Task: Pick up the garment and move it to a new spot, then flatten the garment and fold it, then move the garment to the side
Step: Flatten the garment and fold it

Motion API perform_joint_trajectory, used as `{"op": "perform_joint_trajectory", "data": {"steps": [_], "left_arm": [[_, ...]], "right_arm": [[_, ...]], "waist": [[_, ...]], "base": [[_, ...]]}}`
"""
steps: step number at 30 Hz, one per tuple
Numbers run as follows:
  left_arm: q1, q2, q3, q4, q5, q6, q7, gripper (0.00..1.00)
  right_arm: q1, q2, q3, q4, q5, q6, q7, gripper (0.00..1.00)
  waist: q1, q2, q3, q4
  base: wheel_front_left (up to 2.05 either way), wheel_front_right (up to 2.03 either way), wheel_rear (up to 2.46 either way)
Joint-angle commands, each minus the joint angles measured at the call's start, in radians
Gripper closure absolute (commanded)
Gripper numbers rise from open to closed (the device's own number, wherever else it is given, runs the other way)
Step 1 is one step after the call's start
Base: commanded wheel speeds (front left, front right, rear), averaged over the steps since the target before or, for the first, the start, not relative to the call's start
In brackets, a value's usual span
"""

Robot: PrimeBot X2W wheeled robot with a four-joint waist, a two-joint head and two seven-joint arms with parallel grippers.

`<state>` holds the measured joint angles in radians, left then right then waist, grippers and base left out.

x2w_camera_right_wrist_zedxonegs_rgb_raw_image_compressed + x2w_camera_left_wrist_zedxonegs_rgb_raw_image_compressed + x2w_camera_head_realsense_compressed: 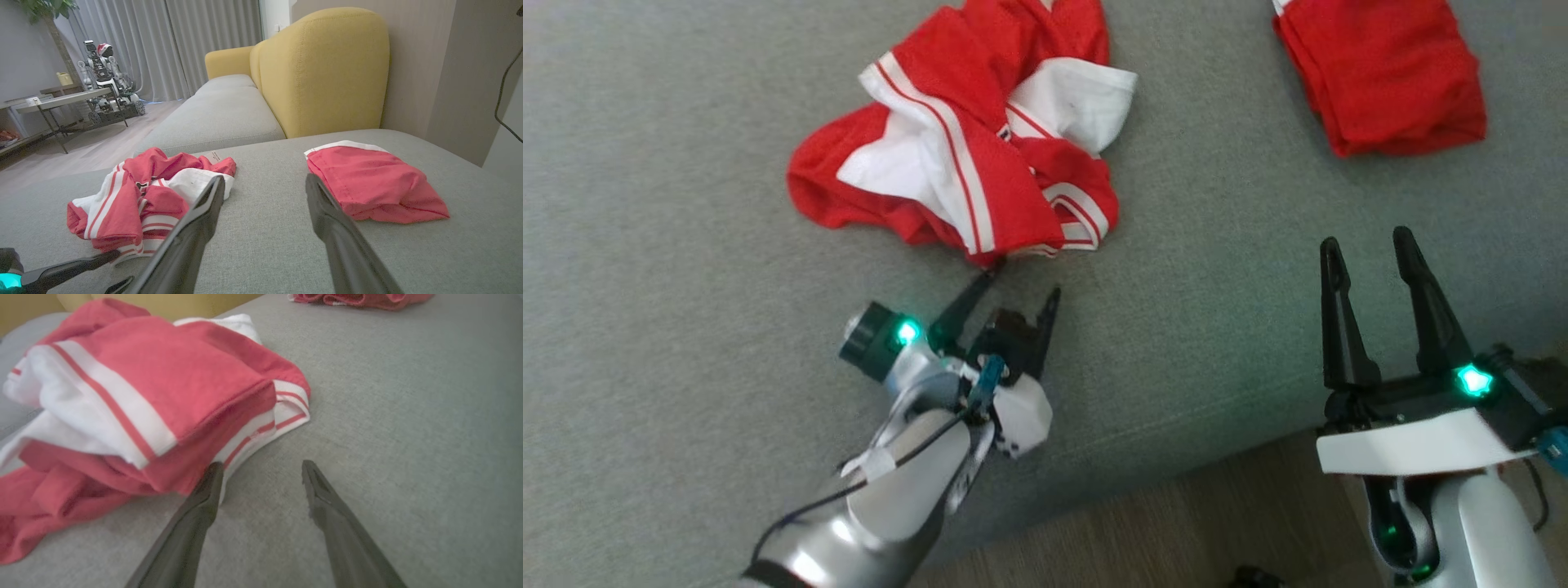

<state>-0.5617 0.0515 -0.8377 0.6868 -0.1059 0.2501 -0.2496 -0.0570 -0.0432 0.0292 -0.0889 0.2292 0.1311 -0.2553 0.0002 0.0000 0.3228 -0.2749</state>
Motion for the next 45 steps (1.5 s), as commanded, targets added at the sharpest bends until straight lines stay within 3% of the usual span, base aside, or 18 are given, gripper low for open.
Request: {"op": "perform_joint_trajectory", "data": {"steps": [1,4,5,6,15,18,22,27,30,33,34,35,41,45], "left_arm": [[-0.064,-0.001,0.018,-0.023,0.014,0.032,-0.012,0.0],[-0.086,-0.001,0.013,-0.023,0.037,0.068,-0.012,0.02],[-0.096,-0.001,0.01,-0.021,0.051,0.083,-0.012,0.56],[-0.104,0.0,0.008,-0.021,0.065,0.096,-0.012,1.0],[-0.118,0.033,0.032,-0.093,0.071,0.129,-0.012,1.0],[-0.126,0.037,0.056,-0.167,0.039,0.094,-0.012,1.0],[-0.168,0.052,0.101,-0.249,-0.009,0.007,-0.012,1.0],[-0.234,0.082,0.157,-0.275,-0.042,-0.066,-0.012,1.0],[-0.215,0.079,0.163,-0.249,-0.069,-0.083,-0.012,1.0],[-0.155,0.064,0.163,-0.205,-0.088,-0.052,-0.006,1.0],[-0.129,0.058,0.163,-0.187,-0.093,-0.034,-0.002,0.55],[-0.104,0.051,0.165,-0.17,-0.102,-0.019,-0.001,0.0],[-0.025,0.021,0.152,-0.072,-0.111,0.072,0.0,0.0],[-0.034,0.013,0.139,-0.02,-0.106,0.097,0.0,0.0]], "right_arm": [[-0.026,-0.007,0.023,-0.034,0.009,0.0,-0.006,0.0],[-0.03,-0.007,0.022,-0.033,0.013,0.0,-0.006,0.0],[-0.032,-0.007,0.021,-0.032,0.016,0.0,-0.006,0.0],[-0.033,-0.007,0.02,-0.031,0.017,0.0,-0.006,0.0],[-0.027,-0.007,0.029,-0.019,0.031,0.0,-0.006,0.0],[-0.025,-0.007,0.034,-0.013,0.035,0.0,-0.006,0.0],[-0.024,-0.007,0.045,-0.005,0.047,0.0,-0.006,0.0],[-0.017,-0.007,0.062,0.006,0.059,0.0,-0.006,0.0],[-0.009,-0.007,0.062,0.005,0.067,0.0,-0.006,0.0],[-0.003,-0.007,0.057,0.003,0.072,0.0,-0.006,0.0],[-0.002,-0.007,0.057,0.003,0.072,0.0,-0.006,0.0],[0.0,-0.007,0.055,0.002,0.07,0.0,-0.006,0.0],[-0.012,-0.007,0.037,-0.003,0.052,0.0,-0.006,0.0],[-0.025,-0.007,0.038,-0.006,0.045,0.0,-0.006,0.0]], "waist": [[-0.0002,0.0,0.015,-0.014],[-0.0002,0.0,0.019,-0.017],[-0.0002,0.0,0.019,-0.019],[-0.0002,0.0,0.018,-0.02],[-0.0002,0.0,-0.023,-0.022],[-0.0002,0.0,-0.043,-0.021],[-0.0002,0.0,-0.083,-0.032],[-0.0002,0.0,-0.145,-0.068],[-0.0002,0.0,-0.158,-0.081],[-0.0002,0.0,-0.146,-0.079],[-0.0002,0.0,-0.14,-0.075],[-0.0002,0.0,-0.134,-0.07],[-0.0002,0.0,-0.096,-0.028],[-0.0002,0.0,-0.079,-0.015]], "base": [[0.0,0.0,0.0],[0.0,0.0,0.0],[0.0,0.0,0.0],[0.0,0.0,0.0],[0.0,0.0,0.0],[0.0,0.0,0.0],[0.0,0.0,0.0],[0.0,0.0,0.0],[0.0,0.0,0.0],[0.0,0.0,0.0],[0.0,0.0,0.0],[0.0,0.0,0.0],[0.0,0.0,0.0],[0.0,0.0,0.0]]}}
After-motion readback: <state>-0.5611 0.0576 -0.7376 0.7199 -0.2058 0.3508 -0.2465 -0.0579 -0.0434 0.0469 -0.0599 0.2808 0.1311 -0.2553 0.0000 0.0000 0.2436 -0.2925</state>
